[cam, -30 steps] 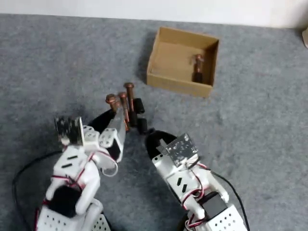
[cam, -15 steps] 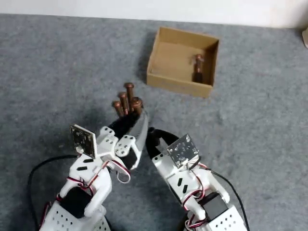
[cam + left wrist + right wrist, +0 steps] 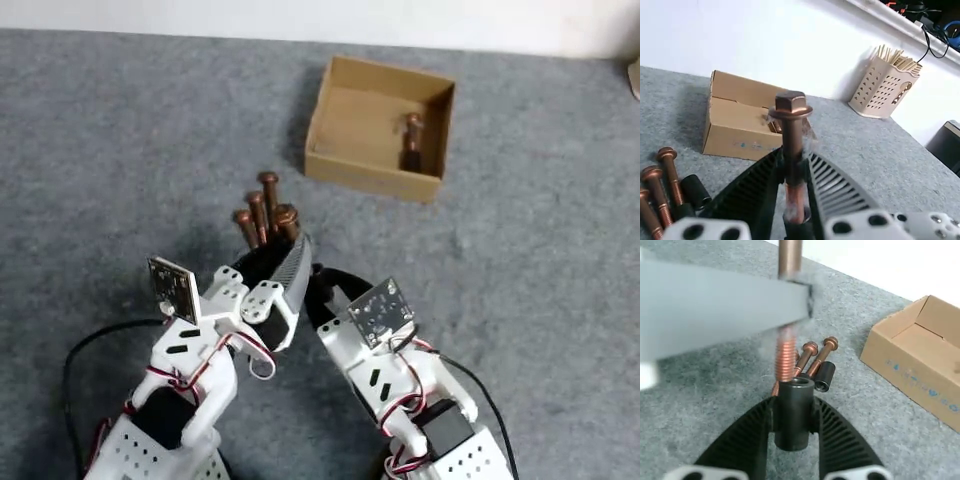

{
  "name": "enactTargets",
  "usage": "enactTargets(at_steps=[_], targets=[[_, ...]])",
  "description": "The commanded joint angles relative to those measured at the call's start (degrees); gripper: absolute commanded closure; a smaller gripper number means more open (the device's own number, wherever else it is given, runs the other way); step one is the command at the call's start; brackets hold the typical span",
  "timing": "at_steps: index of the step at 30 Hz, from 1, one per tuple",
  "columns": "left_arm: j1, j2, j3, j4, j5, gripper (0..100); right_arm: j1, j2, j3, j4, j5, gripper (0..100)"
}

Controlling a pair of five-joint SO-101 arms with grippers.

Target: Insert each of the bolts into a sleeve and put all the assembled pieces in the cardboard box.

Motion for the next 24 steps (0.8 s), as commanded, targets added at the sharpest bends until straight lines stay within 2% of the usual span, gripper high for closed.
enactTargets(at_steps=[1, 12, 17, 24], targets=[[1.01, -0.66, -0.48, -2.02, 0.53, 100, 1.01, -1.01, 0.57, 0.13, 0.88, 99.5], [1.36, -0.66, 0.13, -2.02, 0.62, 100, 1.01, -1.01, 0.31, 1.27, 0.88, 99.5], [1.27, -0.66, 0.22, -2.02, 4.13, 100, 0.75, -1.01, -1.71, 5.05, 0.97, 99.5], [1.45, -0.66, 1.45, -2.02, 4.57, 100, 0.92, -1.01, -3.03, 5.14, 0.97, 99.5]])
